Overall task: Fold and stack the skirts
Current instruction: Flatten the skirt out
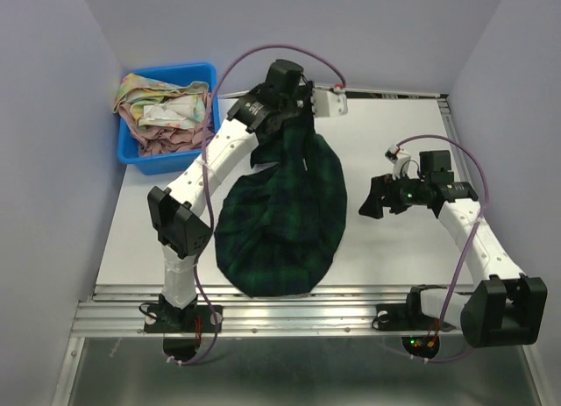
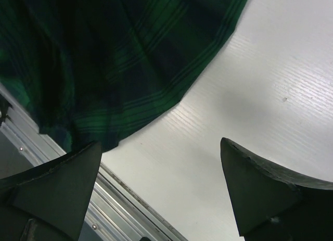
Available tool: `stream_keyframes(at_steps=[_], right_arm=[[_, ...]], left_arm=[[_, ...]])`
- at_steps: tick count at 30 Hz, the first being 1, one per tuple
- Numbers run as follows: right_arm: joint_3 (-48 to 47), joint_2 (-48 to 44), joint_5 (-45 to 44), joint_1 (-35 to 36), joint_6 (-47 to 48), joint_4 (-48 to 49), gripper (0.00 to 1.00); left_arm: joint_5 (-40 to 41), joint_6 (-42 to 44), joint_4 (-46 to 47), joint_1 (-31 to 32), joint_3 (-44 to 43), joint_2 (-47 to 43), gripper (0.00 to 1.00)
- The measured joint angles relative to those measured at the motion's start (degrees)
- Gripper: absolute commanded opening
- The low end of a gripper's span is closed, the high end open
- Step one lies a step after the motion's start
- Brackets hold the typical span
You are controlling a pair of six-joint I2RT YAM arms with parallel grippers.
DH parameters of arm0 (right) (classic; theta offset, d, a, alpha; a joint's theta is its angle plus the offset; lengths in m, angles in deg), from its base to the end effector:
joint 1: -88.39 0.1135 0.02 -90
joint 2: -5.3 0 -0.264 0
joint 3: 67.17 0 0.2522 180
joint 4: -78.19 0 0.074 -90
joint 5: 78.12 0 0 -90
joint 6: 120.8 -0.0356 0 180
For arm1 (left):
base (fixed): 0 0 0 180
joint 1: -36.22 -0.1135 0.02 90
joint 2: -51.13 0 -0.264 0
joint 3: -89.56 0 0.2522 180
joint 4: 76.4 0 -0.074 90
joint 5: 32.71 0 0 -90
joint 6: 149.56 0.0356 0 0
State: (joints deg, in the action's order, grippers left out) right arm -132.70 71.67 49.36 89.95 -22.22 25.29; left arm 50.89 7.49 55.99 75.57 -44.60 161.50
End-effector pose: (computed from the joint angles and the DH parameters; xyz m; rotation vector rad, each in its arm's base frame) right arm 0.2262 0.0278 0.2692 -0.4724 2.3412 0.7562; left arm 0.3398 -0.2838 0.4186 1.6353 1.1329 0.2022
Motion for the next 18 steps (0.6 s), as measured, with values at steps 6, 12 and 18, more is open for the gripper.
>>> stream_keyframes(at_steps=[6, 12, 18], right_arm=[[0.26, 1.29, 5.55, 0.0, -0.83, 2.16, 1.0], [6.08, 2.05, 11.19, 0.0, -5.86, 11.54, 1.0], [10.36, 7.26, 12.63, 0.0, -13.94, 22.86, 1.0]], left_arm=[[7.63, -19.91, 8.09, -6.14, -7.15, 4.87, 0.0], [10.4, -28.48, 10.51, -9.31, -3.3, 6.36, 0.0], [10.49, -32.13, 11.98, -10.62, -3.23, 7.28, 0.0]])
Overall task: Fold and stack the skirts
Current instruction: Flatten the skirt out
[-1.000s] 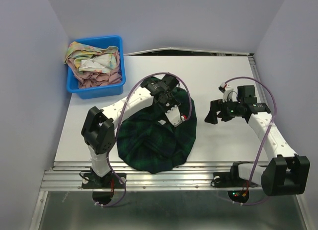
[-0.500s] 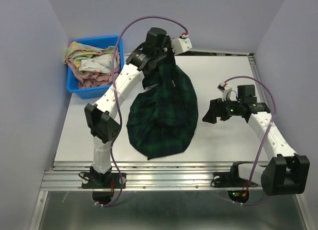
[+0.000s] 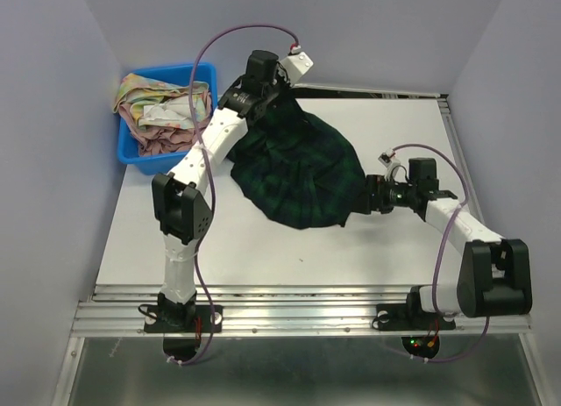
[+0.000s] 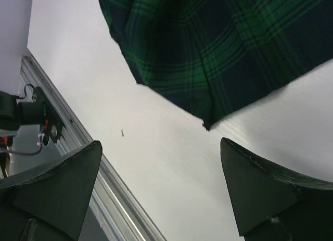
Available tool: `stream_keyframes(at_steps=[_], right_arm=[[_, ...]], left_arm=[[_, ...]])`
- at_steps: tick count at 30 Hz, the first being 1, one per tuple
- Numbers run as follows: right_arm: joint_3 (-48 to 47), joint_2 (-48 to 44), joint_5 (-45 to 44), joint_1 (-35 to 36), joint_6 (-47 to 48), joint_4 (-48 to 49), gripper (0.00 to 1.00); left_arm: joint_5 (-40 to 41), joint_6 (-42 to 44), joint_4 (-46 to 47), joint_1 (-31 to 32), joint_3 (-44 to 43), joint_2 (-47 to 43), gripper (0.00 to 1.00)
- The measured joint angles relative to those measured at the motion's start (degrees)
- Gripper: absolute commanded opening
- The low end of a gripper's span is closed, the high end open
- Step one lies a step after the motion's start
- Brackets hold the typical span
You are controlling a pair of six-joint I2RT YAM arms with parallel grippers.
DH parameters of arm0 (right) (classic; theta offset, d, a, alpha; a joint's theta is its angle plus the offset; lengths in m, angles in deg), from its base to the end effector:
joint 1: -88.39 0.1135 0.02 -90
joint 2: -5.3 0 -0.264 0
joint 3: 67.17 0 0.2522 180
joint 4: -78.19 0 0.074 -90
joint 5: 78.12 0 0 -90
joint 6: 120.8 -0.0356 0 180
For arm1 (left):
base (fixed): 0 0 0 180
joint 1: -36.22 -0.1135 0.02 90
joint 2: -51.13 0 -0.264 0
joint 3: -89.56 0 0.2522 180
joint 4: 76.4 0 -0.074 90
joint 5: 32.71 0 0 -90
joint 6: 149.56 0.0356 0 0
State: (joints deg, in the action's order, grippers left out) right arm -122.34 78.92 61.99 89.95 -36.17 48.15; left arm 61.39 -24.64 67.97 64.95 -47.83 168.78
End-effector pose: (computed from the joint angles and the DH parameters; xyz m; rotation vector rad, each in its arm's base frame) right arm 0.2481 0.0341 0.2145 -0.3240 2.2646 1.1027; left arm 0.4267 -0.2310 0.4025 0.9326 1.5974 0.1415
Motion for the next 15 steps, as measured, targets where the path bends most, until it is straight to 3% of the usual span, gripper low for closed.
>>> stream_keyframes(at_steps=[3, 7, 15], right_arm=[[0.02, 4.61, -0.22, 0.0, -4.42, 6.47, 0.98], [0.02, 8.74, -1.66, 0.0, -11.87, 16.22, 0.81], [-4.74, 22.84, -8.13, 0.0, -32.98, 42.47, 0.66]], left_arm=[[-0.74, -0.96, 0.68, -0.85, 0.0, 0.04, 0.0], [-3.43, -1.97, 1.84, -2.27, 0.02, 0.04, 0.0], [-6.05, -2.58, 4.63, -3.72, 3.69, -0.83, 0.0]])
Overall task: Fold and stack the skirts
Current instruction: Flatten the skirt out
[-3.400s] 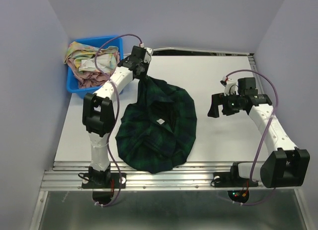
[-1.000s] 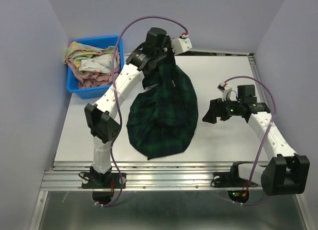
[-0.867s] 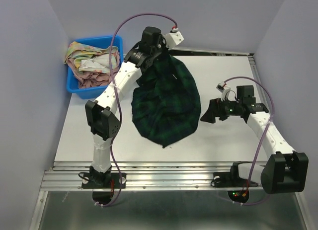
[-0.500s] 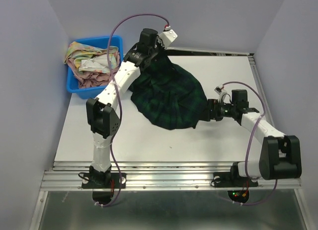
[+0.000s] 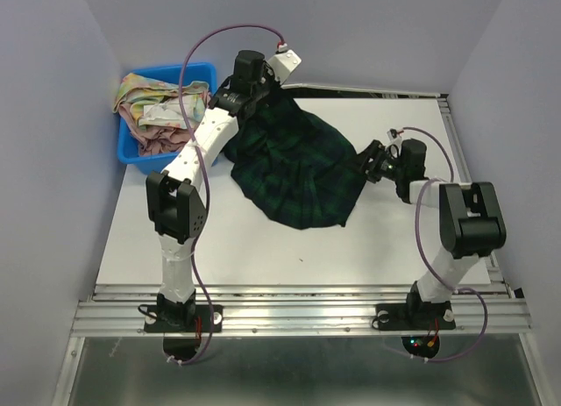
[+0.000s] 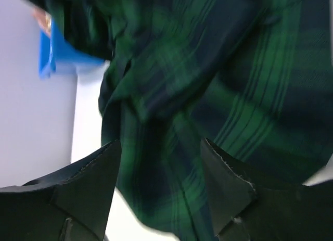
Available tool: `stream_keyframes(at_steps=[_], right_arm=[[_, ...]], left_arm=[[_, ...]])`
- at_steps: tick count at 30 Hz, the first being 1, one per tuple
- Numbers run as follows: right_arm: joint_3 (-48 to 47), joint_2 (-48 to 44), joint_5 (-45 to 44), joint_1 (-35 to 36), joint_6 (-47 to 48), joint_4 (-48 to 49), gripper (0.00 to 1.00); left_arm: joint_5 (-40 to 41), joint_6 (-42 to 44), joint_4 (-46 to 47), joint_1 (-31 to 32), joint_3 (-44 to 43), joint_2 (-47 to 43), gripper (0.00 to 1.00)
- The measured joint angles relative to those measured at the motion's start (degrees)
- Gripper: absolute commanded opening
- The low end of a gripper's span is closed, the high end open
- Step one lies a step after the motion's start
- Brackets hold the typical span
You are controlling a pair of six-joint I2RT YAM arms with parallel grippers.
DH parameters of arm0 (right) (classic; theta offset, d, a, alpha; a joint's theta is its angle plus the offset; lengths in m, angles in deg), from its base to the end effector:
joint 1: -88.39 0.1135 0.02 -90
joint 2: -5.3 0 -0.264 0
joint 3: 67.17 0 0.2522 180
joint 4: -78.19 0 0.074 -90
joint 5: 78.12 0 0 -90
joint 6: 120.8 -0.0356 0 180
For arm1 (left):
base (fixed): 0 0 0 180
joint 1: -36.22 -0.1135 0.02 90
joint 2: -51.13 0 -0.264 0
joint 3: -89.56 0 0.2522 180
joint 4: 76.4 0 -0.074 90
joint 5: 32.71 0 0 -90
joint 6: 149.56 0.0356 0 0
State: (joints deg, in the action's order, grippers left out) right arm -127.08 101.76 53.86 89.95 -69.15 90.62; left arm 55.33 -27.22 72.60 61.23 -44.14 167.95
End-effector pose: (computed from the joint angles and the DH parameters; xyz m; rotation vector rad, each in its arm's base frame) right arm 0.3432 0.0332 0.1846 0.1598 2.0608 1.1670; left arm 0.4406 -0.2069 0.3956 0.8933 1.5828 0.0595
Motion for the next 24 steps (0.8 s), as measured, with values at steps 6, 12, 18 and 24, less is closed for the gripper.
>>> stream_keyframes(at_steps=[6, 12, 18, 24], right_arm=[[-5.51, 14.71, -3.34, 0.0, -12.15, 12.85, 0.61], [-9.68, 23.91, -4.96, 0.0, -18.69, 20.13, 0.59], [-14.08, 29.42, -6.01, 0.02, -21.51, 23.45, 0.59], [-17.66, 32.79, -6.36, 0.98, -22.21, 25.94, 0.46]], left_arm=[[-0.85, -0.35, 0.66, 0.02, 2.29, -2.12, 0.0], [-1.62, -1.44, 0.83, -0.37, 2.29, -3.76, 0.0], [-2.86, -2.21, 1.25, -1.01, 3.1, -4.28, 0.0], [-4.15, -3.15, 1.97, -2.32, 4.87, -4.31, 0.0]])
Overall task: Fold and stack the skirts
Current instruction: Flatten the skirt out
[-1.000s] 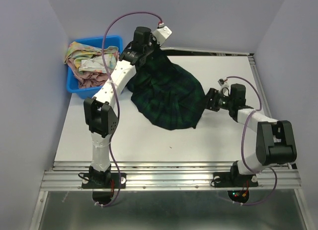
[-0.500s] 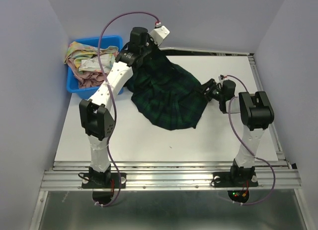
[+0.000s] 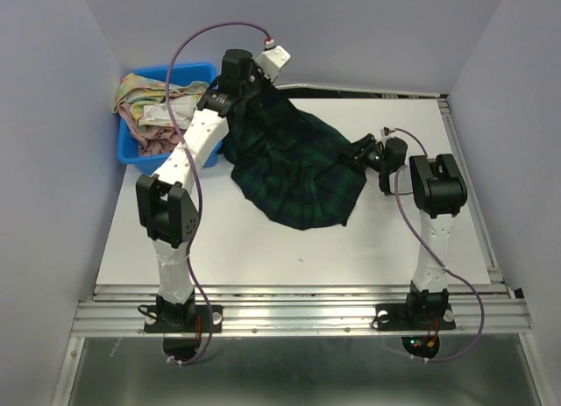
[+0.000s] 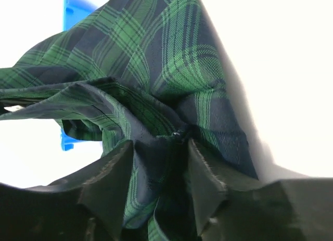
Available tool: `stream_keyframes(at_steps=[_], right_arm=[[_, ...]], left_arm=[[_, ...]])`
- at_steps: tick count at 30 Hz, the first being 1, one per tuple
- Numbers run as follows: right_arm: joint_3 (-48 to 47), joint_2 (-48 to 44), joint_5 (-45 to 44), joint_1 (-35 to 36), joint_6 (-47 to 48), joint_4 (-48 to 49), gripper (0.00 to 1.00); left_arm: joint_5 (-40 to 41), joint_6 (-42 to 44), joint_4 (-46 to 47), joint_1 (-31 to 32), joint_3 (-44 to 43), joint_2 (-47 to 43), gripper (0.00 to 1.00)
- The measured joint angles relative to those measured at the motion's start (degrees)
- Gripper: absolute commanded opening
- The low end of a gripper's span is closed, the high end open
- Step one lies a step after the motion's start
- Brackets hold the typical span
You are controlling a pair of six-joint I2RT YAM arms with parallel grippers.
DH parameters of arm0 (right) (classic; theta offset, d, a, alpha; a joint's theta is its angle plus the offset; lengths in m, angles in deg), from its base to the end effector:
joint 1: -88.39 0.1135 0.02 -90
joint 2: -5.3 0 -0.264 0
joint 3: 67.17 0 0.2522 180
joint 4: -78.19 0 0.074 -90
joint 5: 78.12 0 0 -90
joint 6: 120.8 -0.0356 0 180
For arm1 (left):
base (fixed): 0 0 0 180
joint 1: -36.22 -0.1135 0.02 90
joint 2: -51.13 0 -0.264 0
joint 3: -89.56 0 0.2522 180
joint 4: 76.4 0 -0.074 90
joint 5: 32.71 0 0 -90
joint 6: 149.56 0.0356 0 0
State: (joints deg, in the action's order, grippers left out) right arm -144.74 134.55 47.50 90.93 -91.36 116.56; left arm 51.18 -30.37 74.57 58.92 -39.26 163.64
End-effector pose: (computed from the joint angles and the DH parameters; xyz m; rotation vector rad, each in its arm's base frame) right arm 0.4422 0.0404 0.0964 0.5015 1.9044 1.3125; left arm 0.4320 -0.1848 0.4041 0.8518 1.5761 -0.0144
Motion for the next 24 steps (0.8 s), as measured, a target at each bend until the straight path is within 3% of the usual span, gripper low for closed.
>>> stream_keyframes(at_steps=[4, 8, 13, 16, 20, 24], right_arm=[[-1.33, 2.1, 0.5, 0.96, -1.11, 2.27, 0.18], [-1.36, 2.29, 2.32, 1.29, -1.95, 4.11, 0.0], [0.48, -4.92, 4.87, 0.85, 1.62, 1.29, 0.01], [1.09, -14.43, 6.95, -0.63, 7.13, -5.6, 0.01], [0.15, -33.77, 9.27, -5.66, 18.03, -16.0, 0.01], [-7.63, -47.58, 10.4, -10.01, 31.04, -28.33, 0.01]], left_arm=[[-0.7, -1.16, 0.24, -1.11, 0.17, 0.0, 0.0], [-1.22, -2.78, 0.22, -2.36, 0.17, 0.0, 0.0], [-1.25, -5.81, -2.73, -4.09, -2.62, 0.02, 0.0], [-1.18, -7.78, -4.76, -4.76, -6.38, -0.24, 0.0], [-3.06, -8.72, -6.58, -5.2, -6.73, -3.63, 0.0], [-7.82, -8.59, -9.14, -5.29, -3.32, -11.93, 0.0]])
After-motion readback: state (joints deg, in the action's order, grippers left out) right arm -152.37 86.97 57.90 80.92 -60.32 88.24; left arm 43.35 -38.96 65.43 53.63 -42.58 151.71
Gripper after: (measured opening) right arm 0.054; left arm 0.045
